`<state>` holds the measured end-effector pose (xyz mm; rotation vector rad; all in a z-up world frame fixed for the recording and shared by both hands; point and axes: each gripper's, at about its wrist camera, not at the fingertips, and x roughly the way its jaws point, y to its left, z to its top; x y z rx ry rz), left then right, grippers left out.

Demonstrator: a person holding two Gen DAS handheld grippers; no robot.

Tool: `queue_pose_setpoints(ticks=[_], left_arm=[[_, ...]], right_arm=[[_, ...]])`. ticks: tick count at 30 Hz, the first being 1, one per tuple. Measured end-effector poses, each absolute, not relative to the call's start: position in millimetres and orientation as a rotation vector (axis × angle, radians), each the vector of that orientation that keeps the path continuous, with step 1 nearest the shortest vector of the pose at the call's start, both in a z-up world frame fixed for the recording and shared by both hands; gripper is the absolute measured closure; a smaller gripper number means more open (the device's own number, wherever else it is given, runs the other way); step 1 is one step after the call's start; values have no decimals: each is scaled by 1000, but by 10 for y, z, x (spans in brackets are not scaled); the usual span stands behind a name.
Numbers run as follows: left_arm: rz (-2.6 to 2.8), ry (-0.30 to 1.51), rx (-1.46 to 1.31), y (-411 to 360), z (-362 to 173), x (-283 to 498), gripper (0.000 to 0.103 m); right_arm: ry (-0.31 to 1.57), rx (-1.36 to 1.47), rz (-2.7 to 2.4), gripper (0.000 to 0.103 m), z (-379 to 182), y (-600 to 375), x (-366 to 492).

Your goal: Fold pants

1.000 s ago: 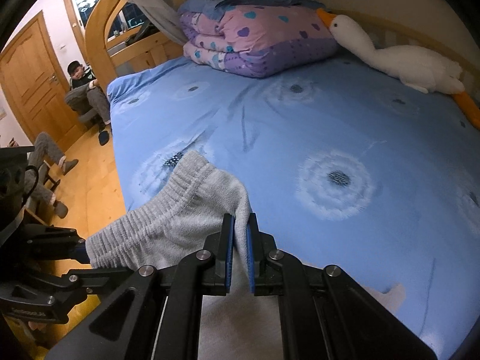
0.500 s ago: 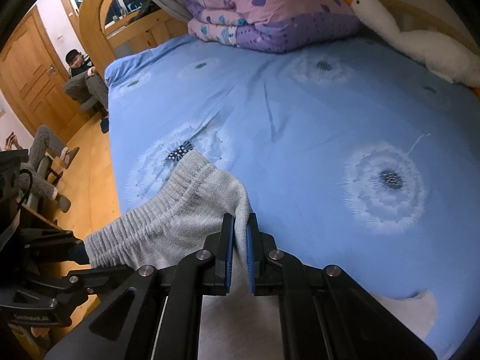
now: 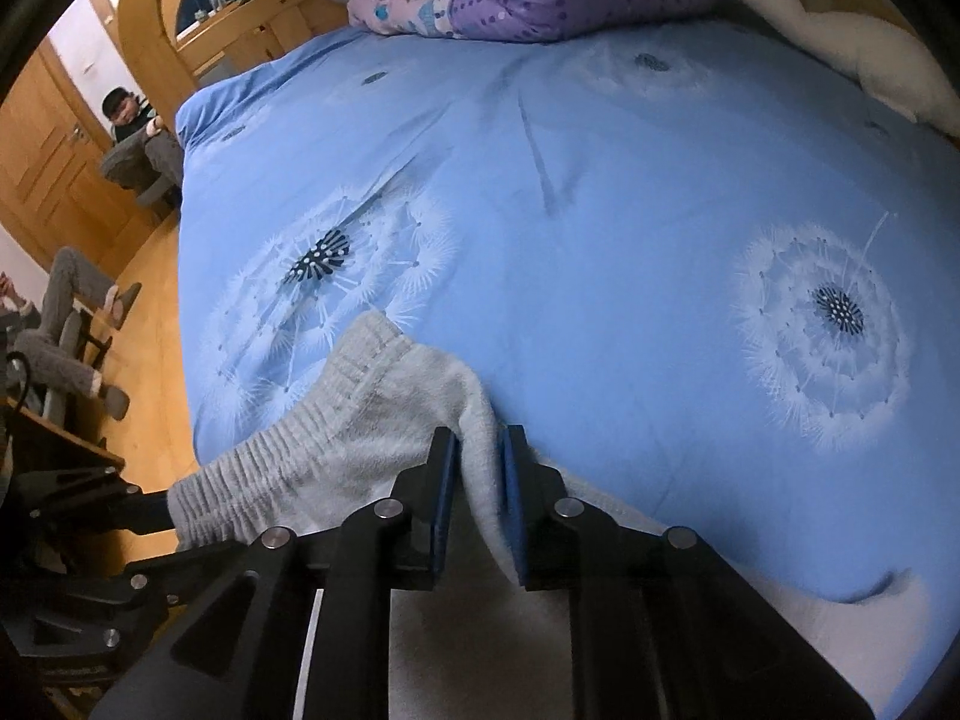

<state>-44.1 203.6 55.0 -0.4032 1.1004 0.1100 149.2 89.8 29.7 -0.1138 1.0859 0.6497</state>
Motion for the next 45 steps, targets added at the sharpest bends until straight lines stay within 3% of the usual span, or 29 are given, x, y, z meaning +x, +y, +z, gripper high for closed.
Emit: queue_pose_setpoints(ticks=[7, 15, 21, 26, 27, 28, 29, 32, 36, 39, 45], left_arm=[[163, 1055, -344, 2011, 851, -586, 66], [95, 990, -308, 1735, 1058, -313, 66], [-45, 969, -329, 1368, 899, 179, 66], [52, 1044, -255, 1408, 515, 482, 76], [81, 1053, -260, 1499, 441, 480, 81], [89, 1056, -274, 1570, 399, 467, 98], [98, 1055, -294, 1660, 357, 449, 100], [55, 1050, -431, 1874, 292, 396, 100], [89, 1079, -389, 1775, 377, 399, 100], [66, 1076, -357, 1623, 513, 385, 92], [61, 1112, -319, 1518, 632, 136, 89]], right_arm=[[1014, -21, 594, 76, 648, 469, 1344], [974, 47, 404, 75, 833, -330, 1073], [1005, 66, 291, 76, 685, -732, 994], [1062, 43, 246, 76, 349, -787, 1113], [1074, 25, 218, 76, 250, -793, 1152], [1071, 24, 213, 76, 191, -804, 1172], [1038, 27, 210, 76, 161, -820, 1186], [1014, 23, 193, 76, 148, -818, 1236], [1021, 37, 192, 76, 155, -851, 1277], [1032, 77, 194, 76, 232, -924, 1216], [1016, 115, 204, 76, 544, -1074, 831]])
